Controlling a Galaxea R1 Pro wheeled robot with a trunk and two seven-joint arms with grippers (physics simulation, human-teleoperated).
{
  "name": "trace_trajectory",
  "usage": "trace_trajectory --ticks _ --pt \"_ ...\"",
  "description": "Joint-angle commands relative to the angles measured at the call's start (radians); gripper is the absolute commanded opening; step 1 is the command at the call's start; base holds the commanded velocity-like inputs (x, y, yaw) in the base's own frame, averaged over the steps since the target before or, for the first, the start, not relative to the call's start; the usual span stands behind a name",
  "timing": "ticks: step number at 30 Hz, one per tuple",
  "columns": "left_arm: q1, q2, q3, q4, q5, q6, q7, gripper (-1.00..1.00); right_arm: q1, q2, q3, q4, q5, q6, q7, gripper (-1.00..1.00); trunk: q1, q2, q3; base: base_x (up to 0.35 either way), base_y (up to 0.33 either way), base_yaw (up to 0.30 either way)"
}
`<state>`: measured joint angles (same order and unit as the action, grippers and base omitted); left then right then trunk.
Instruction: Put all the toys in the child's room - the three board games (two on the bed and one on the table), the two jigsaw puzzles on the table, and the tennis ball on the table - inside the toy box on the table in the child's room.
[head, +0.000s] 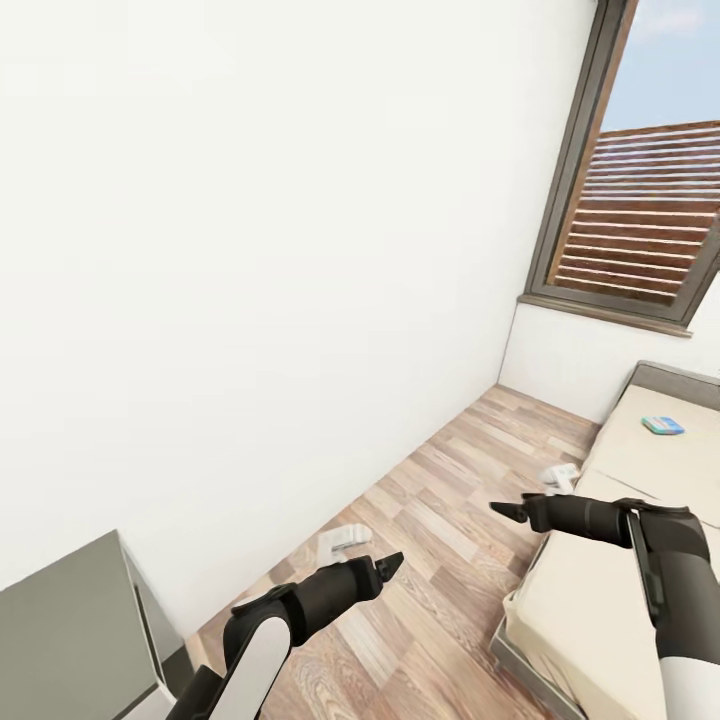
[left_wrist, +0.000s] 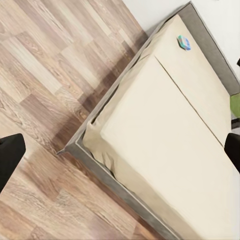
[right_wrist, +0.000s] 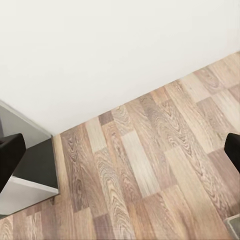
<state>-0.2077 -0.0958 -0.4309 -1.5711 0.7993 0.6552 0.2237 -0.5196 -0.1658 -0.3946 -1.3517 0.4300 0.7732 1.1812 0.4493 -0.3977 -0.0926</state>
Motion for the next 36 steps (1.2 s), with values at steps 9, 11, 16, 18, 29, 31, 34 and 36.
trace_trajectory --ticks 9,11,16,18,29,31,34,36 --pt "0.022 0.022 0.023 0.021 0.018 -0.019 -0.001 1.0 -0.007 -0.01 -0.016 -0.018 -0.01 -0.006 0.025 1.0 0.001 -0.002 -0.001 0.009 0.0 -0.012" --pt "0.033 0.034 0.034 0.033 0.018 -0.02 -0.001 1.0 -0.007 -0.01 -0.016 -0.027 -0.01 -0.006 0.025 1.0 0.001 -0.002 -0.001 0.0 0.0 0.0" --pt "0.04 0.043 0.062 0.061 0.018 -0.02 -0.001 1.0 -0.007 -0.01 -0.016 -0.027 -0.01 -0.006 0.025 1.0 0.001 -0.002 -0.001 0.0 0.0 0.0" --pt "0.04 0.043 0.073 0.065 0.018 -0.02 -0.001 1.0 -0.007 -0.01 -0.016 -0.027 -0.01 -0.006 0.025 1.0 0.001 -0.002 -0.001 0.0 0.0 0.0" --pt "0.04 0.043 0.077 0.065 0.018 -0.02 -0.001 1.0 -0.007 -0.01 -0.016 -0.027 -0.01 -0.006 0.025 1.0 0.001 -0.002 -0.001 0.0 0.0 0.0" --pt "0.04 0.043 0.077 0.065 0.018 -0.02 -0.001 1.0 -0.007 -0.01 -0.016 -0.027 -0.01 -0.006 0.025 1.0 0.001 -0.002 -0.001 0.0 0.0 0.0" --pt "0.04 0.043 0.077 0.065 0.018 -0.02 -0.001 1.0 -0.007 -0.01 -0.016 -0.027 -0.01 -0.006 0.025 1.0 0.001 -0.002 -0.001 0.0 0.0 0.0" --pt "0.04 0.043 0.077 0.065 0.018 -0.02 -0.001 1.0 -0.007 -0.01 -0.016 -0.027 -0.01 -0.006 0.025 1.0 0.001 -0.002 -0.001 0.0 0.0 0.0"
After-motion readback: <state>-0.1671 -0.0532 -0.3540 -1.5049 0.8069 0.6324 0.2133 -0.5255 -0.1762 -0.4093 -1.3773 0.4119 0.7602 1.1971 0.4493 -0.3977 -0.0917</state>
